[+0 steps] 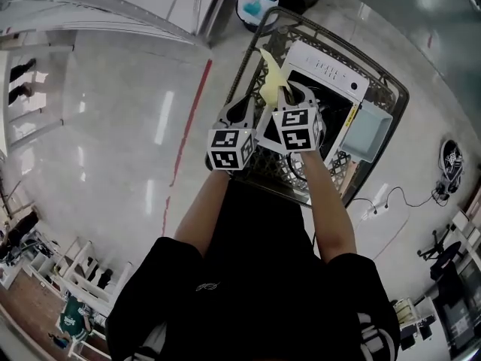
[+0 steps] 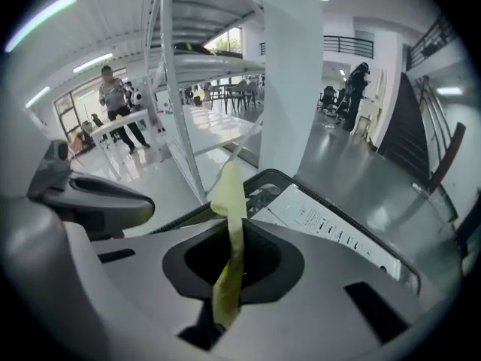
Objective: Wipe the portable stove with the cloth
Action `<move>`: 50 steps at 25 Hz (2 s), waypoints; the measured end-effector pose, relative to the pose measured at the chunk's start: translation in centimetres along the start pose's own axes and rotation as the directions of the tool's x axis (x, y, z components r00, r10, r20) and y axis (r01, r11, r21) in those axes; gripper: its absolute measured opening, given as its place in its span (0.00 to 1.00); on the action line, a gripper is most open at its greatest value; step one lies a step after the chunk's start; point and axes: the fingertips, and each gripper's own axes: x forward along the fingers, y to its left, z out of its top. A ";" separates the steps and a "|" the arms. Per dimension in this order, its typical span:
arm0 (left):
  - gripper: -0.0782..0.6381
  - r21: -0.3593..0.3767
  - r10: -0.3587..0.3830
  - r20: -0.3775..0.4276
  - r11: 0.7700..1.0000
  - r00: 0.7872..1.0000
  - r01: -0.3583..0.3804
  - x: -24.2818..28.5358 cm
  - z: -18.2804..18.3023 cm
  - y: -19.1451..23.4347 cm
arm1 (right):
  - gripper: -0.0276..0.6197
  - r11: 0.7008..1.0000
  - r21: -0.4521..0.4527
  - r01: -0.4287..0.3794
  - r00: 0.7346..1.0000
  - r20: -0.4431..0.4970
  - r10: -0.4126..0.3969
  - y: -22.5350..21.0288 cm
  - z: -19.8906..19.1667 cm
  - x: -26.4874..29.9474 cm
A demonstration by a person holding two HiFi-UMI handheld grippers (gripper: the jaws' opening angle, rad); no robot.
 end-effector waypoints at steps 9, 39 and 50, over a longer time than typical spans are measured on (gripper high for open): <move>0.13 0.024 -0.028 -0.013 0.999 1.000 0.028 1.0 0.2 -0.7 | 0.08 0.979 -0.187 0.082 0.994 -0.062 -0.095 -1.1 -1.8 0.4; 0.13 0.172 -0.204 -0.096 0.960 0.974 0.219 4.9 0.6 -9.7 | 0.07 0.950 -0.066 0.304 0.945 -0.104 -0.309 -11.7 -7.6 -5.7; 0.13 0.202 -0.264 -0.132 0.937 0.955 0.286 5.5 -0.3 -12.4 | 0.07 0.924 0.002 0.381 0.916 -0.132 -0.378 -13.3 -10.3 -8.2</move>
